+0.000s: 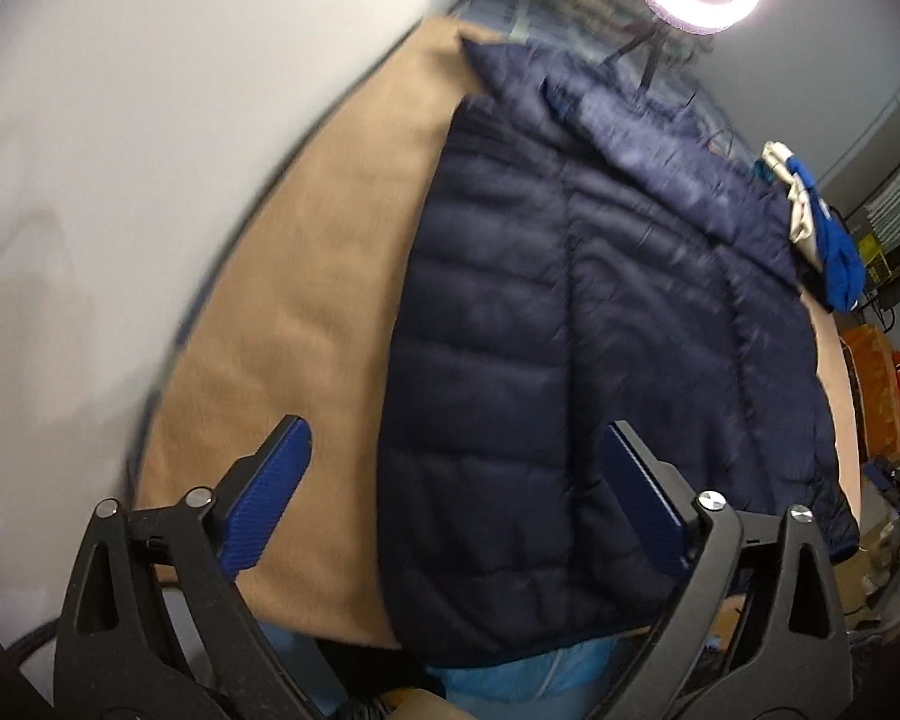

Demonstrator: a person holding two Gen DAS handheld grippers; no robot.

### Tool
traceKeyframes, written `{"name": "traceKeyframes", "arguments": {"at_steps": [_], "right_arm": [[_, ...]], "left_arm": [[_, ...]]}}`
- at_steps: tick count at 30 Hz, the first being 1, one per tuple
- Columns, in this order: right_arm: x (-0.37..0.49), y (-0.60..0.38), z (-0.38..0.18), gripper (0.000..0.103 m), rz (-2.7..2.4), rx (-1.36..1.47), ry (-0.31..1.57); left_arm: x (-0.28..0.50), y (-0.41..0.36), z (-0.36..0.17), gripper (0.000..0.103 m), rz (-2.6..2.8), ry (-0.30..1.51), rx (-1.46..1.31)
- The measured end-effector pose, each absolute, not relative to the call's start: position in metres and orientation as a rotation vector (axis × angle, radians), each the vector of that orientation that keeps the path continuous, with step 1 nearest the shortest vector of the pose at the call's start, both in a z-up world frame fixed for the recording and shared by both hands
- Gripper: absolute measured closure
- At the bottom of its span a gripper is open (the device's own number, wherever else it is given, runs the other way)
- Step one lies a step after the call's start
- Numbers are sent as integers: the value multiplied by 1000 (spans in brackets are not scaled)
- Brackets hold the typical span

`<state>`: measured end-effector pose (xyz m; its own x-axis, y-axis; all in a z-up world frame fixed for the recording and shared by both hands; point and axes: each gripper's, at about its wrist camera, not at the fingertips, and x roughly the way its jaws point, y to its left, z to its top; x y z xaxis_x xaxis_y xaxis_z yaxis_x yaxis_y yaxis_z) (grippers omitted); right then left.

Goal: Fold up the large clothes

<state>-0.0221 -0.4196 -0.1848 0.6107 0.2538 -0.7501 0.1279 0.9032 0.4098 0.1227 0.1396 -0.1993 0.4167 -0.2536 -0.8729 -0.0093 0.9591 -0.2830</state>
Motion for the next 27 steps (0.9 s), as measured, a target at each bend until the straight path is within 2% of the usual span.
{"name": "traceKeyframes", "arguments": {"at_steps": [2,4,9,13,15,18,20,22,26,27], "right_arm": [[-22,-424,-200,18,132,534,952],[-21,-423,-209,18,210,607,978],[-14,-406,-221,19,235,550,1035],[-14,-406,-242,24,246,610,1096],[-12,-404,-252,28,277,648,1127],[-8,-400,-259,30,290,655,1144],[-5,-397,-259,44,318,668,1143],[-1,-390,-262,53,353,687,1158],[3,-378,-263,83,386,689,1170],[3,-376,-260,86,383,672,1160]], "left_arm": [[120,148,-219,16,-171,1198,-331],[120,154,-236,20,-191,1262,-417],[120,160,-256,22,-199,1323,-512],[117,163,-259,25,-222,1330,-552],[118,163,-260,30,-242,1341,-578],[120,157,-261,51,-280,1362,-609],[120,151,-260,73,-302,1364,-615],[121,145,-255,85,-331,1346,-626],[121,138,-235,94,-366,1274,-651],[121,139,-227,94,-381,1245,-672]]}}
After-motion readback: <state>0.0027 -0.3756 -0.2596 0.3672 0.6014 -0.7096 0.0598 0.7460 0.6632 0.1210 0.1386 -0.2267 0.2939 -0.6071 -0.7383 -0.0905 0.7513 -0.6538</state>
